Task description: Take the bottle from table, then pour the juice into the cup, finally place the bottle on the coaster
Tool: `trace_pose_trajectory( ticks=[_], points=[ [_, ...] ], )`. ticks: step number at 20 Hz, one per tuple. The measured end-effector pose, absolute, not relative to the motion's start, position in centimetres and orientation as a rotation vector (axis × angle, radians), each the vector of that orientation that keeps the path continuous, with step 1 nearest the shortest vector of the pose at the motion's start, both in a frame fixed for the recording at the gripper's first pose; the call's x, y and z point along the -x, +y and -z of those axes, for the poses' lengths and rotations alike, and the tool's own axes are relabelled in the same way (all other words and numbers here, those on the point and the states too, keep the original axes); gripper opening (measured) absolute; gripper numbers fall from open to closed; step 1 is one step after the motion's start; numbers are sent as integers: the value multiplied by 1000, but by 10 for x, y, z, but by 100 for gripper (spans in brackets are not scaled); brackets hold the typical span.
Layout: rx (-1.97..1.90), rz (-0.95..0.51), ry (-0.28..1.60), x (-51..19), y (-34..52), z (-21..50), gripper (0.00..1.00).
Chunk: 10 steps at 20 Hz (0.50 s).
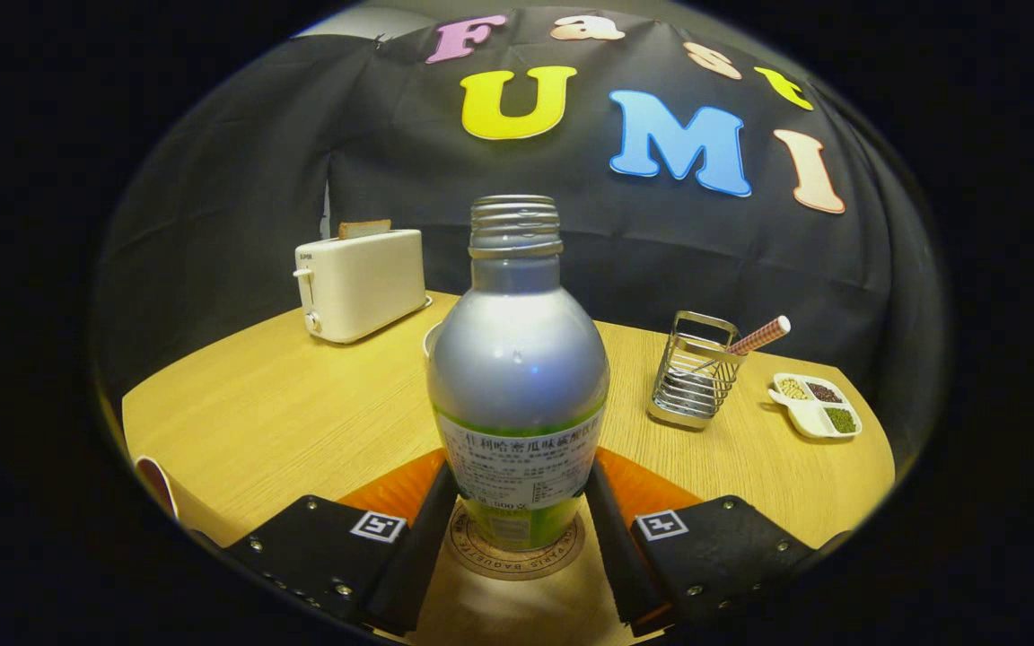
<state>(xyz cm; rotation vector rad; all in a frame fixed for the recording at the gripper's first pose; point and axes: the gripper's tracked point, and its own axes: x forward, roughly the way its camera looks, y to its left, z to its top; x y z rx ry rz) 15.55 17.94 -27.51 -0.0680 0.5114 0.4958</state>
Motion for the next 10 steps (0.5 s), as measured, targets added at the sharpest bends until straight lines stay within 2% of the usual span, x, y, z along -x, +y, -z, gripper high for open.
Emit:
trace_pose_trajectory(
  ticks=[4,6,7,10],
  points=[
    [63,-488,524,-153,178,274,80],
    [58,-474,519,-151,175,268,96],
    [56,-467,512,-149,173,262,99],
    [61,-438,484,-142,165,241,99]
  ],
)
